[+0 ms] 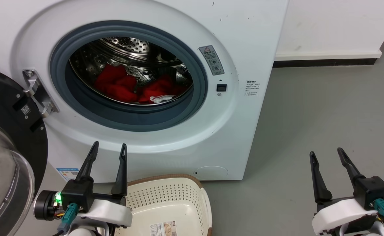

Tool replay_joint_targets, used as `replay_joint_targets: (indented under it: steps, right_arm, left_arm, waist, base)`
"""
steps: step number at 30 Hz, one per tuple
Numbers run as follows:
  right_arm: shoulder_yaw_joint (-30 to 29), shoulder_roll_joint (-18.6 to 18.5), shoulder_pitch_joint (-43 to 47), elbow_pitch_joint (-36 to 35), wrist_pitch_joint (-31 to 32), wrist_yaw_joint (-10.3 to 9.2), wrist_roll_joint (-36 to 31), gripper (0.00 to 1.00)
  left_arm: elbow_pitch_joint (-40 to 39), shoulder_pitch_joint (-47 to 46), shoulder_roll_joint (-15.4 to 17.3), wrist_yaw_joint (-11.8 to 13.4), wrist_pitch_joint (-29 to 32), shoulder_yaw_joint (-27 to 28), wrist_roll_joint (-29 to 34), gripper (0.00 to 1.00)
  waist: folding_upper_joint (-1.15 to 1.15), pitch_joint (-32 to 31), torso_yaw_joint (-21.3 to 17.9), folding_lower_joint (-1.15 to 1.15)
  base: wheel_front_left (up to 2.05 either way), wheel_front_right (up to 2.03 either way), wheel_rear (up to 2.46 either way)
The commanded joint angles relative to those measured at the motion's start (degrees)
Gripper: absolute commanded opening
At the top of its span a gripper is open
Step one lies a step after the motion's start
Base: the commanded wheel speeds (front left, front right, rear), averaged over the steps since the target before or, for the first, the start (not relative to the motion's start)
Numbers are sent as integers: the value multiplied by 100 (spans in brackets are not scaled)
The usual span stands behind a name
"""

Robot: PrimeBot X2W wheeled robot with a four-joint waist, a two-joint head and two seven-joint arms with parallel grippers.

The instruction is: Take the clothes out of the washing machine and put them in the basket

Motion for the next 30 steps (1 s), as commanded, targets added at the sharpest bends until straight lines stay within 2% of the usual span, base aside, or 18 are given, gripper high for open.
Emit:
replay_joint_targets:
  steps: [1,22,30]
  right_arm:
    - [2,-1,24,-5,-35,-2,-49,100]
    - [19,-1,-58,54,-52,-2,122,100]
    - [131,-1,-244,-101,-27,-2,186,100]
  left_arm:
    - [13,60,-4,3,-44,15,67,100]
    - [138,-61,-96,-84,-32,138,32,100]
    - [397,-523,-117,-58,-32,203,-31,100]
  waist:
    - [0,5,0,0]
    - [0,67,0,0]
    - [0,378,-128,0]
  base:
    - [0,0,0]
    - [0,0,0]
    - [0,0,0]
